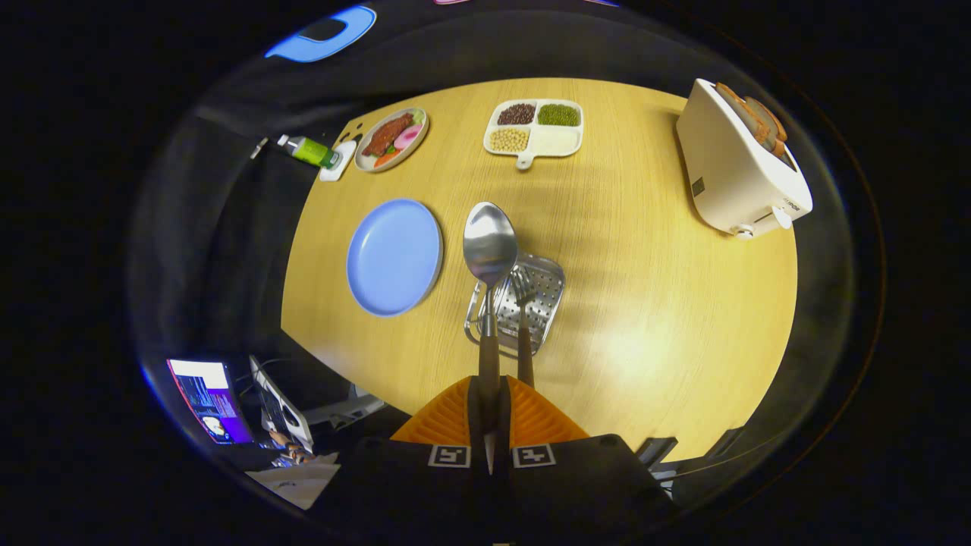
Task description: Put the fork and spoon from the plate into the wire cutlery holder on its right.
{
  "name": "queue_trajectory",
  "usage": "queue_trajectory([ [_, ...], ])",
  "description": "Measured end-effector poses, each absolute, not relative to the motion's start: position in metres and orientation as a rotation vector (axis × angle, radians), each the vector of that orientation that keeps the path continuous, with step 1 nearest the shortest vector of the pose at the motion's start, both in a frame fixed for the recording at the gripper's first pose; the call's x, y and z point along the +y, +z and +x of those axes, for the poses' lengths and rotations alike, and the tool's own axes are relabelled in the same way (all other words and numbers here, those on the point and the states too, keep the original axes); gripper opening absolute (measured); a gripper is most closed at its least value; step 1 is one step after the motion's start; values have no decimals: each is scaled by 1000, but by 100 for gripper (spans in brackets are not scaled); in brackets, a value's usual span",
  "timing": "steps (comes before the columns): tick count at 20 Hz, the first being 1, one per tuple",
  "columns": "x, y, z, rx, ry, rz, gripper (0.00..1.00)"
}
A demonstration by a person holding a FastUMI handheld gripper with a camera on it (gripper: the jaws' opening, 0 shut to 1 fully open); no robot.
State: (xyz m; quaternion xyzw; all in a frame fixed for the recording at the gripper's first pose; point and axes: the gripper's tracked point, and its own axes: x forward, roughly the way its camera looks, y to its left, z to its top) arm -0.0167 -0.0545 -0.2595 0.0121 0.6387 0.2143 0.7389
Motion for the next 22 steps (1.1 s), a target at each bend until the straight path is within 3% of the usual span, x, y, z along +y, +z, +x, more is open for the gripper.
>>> queue_trajectory([
  [13,-60,-263,-24,1658,497,-31,7],
  [16,-55,-259,-17,1640,476,-3,14],
  [19,-50,-247,-6,1578,485,-4,49],
  [20,-48,-240,-1,1548,497,1,47],
  [22,-39,-229,6,1484,510,17,82],
])
